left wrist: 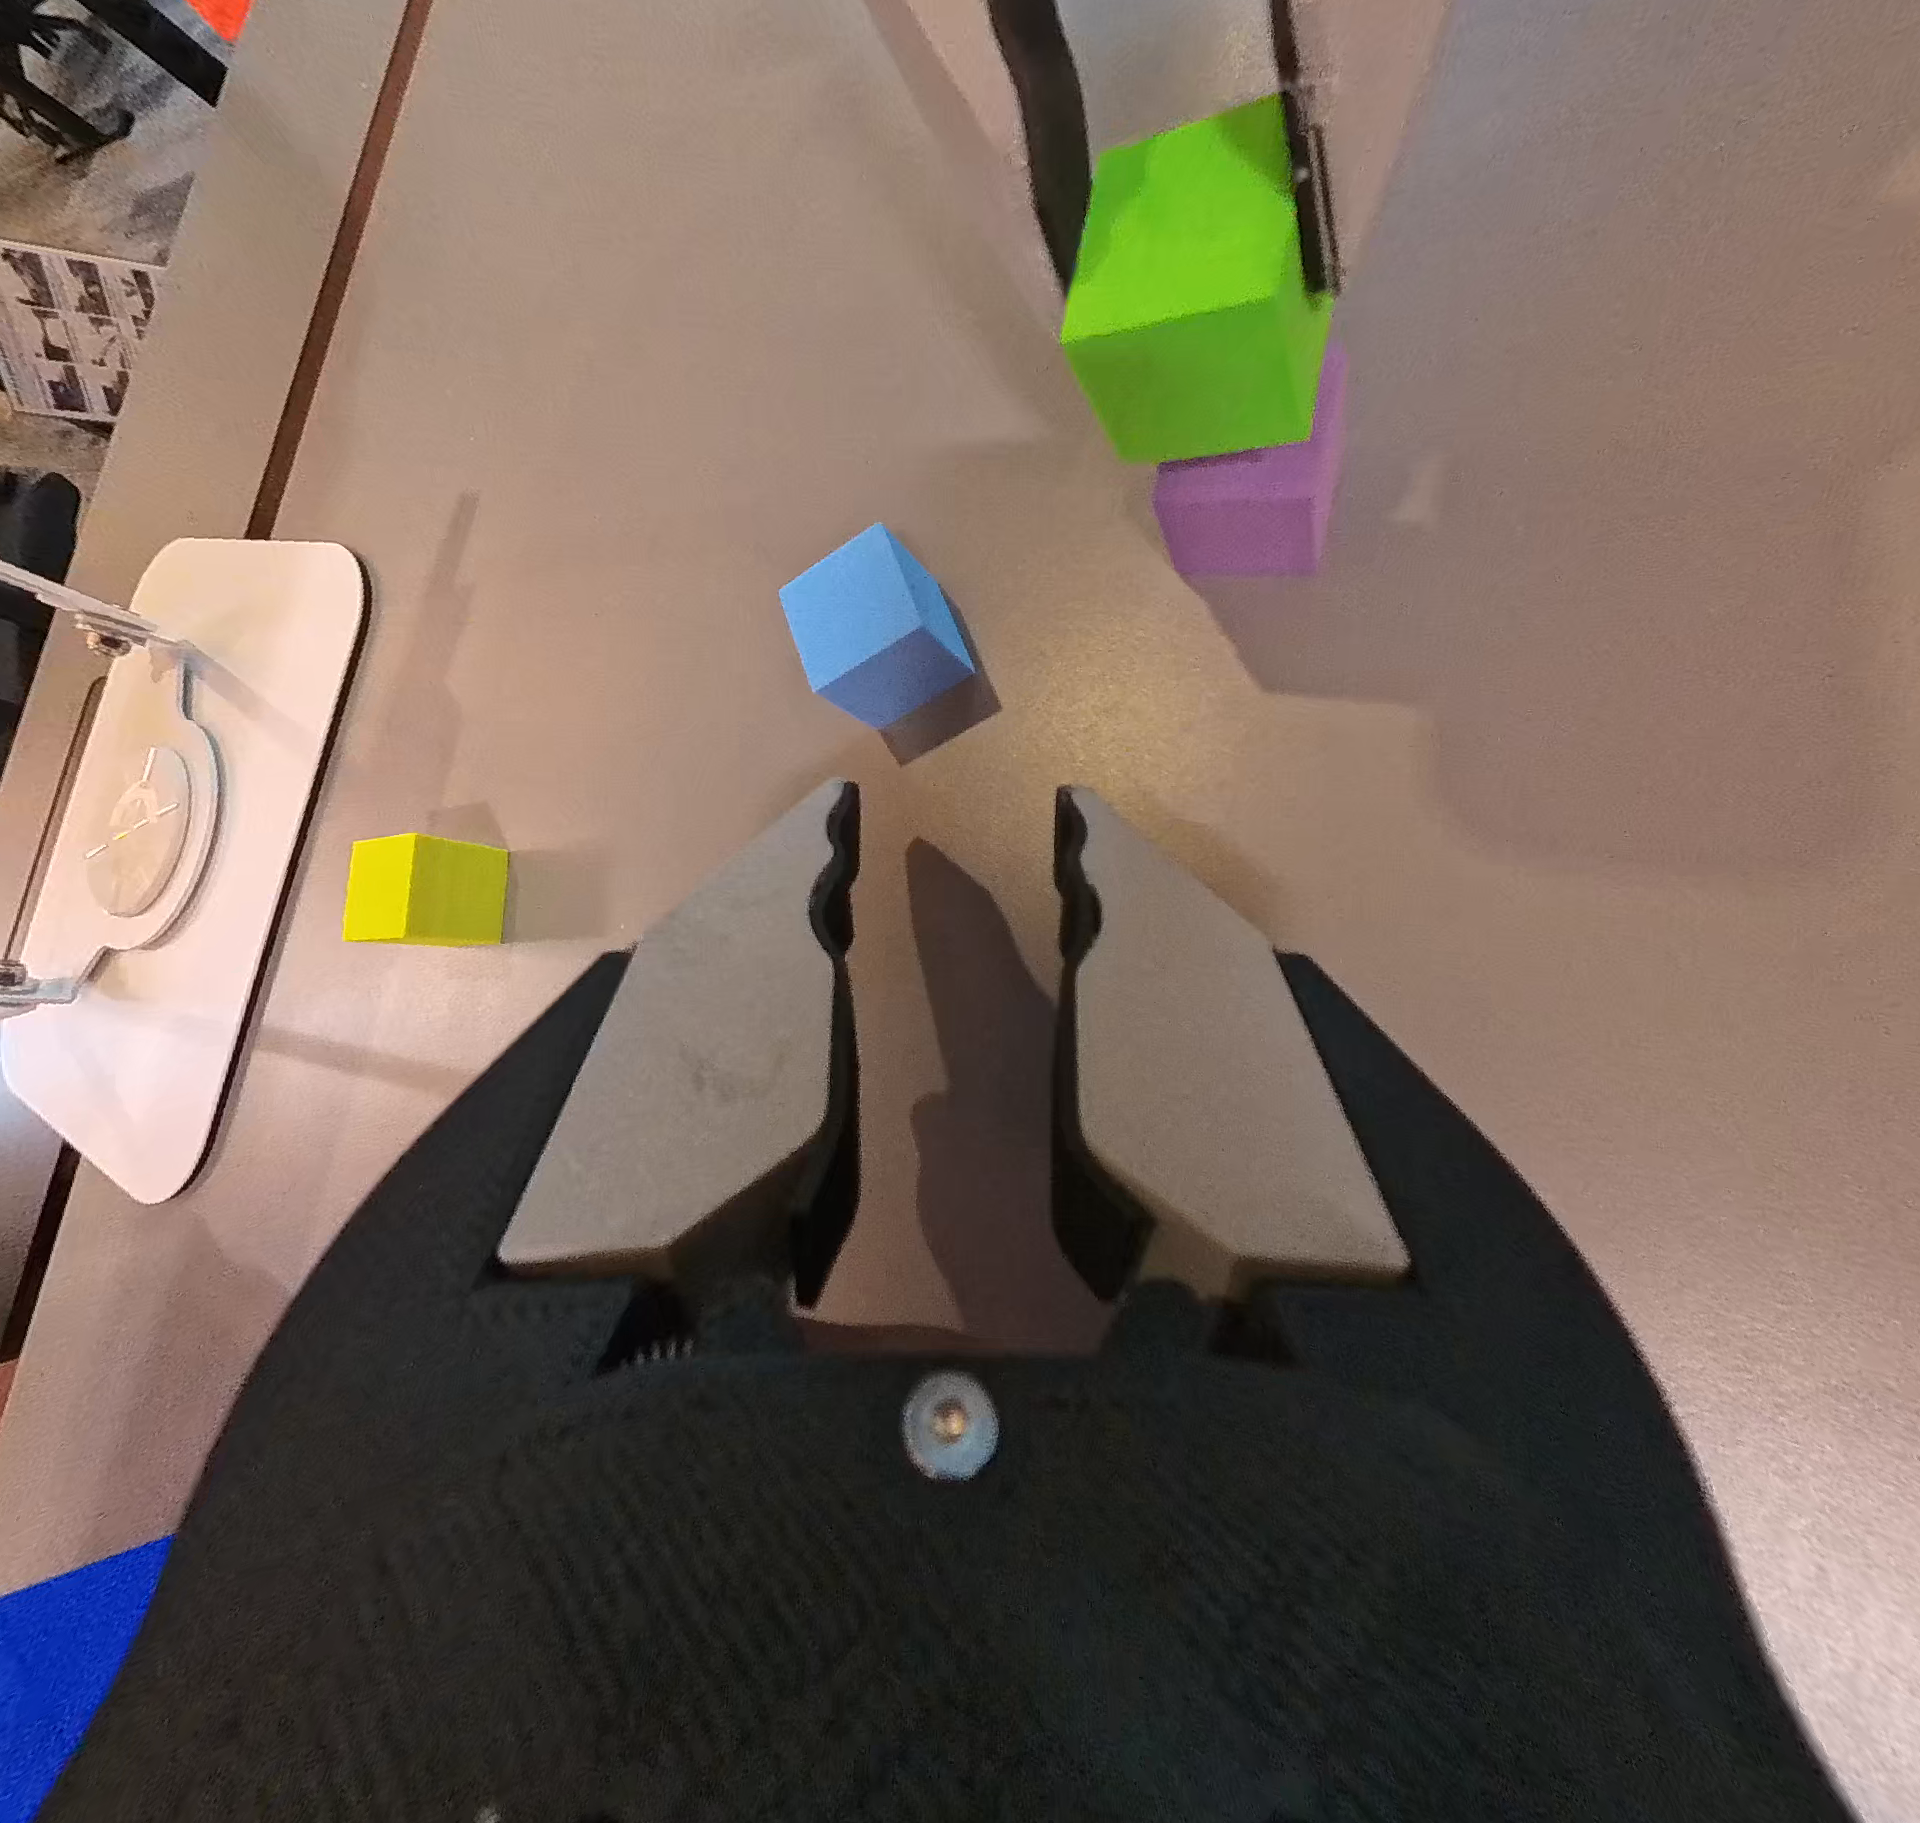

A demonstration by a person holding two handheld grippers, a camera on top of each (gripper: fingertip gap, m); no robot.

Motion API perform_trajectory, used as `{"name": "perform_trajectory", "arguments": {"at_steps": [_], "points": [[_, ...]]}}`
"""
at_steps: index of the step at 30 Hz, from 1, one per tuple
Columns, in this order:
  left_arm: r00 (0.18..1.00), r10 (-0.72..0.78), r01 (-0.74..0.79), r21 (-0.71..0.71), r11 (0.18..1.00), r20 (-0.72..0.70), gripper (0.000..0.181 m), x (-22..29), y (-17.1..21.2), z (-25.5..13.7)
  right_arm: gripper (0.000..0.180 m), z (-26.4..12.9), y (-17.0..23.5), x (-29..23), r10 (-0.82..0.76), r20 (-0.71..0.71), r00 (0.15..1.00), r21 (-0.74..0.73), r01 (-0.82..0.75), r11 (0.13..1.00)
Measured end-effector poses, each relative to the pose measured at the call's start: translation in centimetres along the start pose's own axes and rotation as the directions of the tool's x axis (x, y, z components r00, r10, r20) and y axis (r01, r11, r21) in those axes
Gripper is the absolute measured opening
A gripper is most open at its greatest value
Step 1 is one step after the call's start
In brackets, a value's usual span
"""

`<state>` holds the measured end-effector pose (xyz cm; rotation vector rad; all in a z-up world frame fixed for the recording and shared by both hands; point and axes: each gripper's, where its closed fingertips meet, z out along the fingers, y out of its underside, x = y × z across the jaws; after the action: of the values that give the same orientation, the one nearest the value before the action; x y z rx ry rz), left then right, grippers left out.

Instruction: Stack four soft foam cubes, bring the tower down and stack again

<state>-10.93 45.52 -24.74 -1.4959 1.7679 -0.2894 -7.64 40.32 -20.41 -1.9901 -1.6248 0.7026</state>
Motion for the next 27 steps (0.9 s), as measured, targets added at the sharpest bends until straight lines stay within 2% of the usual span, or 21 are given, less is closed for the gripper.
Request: {"name": "perform_trajectory", "arguments": {"at_steps": [5, 17, 22, 27], "points": [[1.000, 0.000, 0.000, 0.005, 1.000, -0.015, 0.026, 0.4, 0.0, 0.1, 0.024, 0.7, 0.5, -0.1, -0.001, -0.002, 1.000, -0.023, 0.001, 1.000], [1.000, 0.011, -0.011, -0.001, 1.000, -0.006, 0.026, 0.4, -0.1, 0.1, 0.024, 0.7, 0.9, -0.1, 0.010, -0.024, 1.000, -0.026, -0.011, 1.000], [1.000, 0.009, -0.009, -0.001, 1.000, -0.005, 0.026, 0.3, -0.1, 0.2, 0.024, 0.4, 1.6, -0.1, 0.025, -0.043, 0.999, 0.007, -0.025, 1.000], [1.000, 0.000, 0.000, 0.005, 1.000, -0.004, 0.024, 0.3, -0.1, 0.3, 0.024, -0.5, 0.5, -0.2, 0.029, -0.043, 0.999, 0.056, -0.027, 0.998]]}}
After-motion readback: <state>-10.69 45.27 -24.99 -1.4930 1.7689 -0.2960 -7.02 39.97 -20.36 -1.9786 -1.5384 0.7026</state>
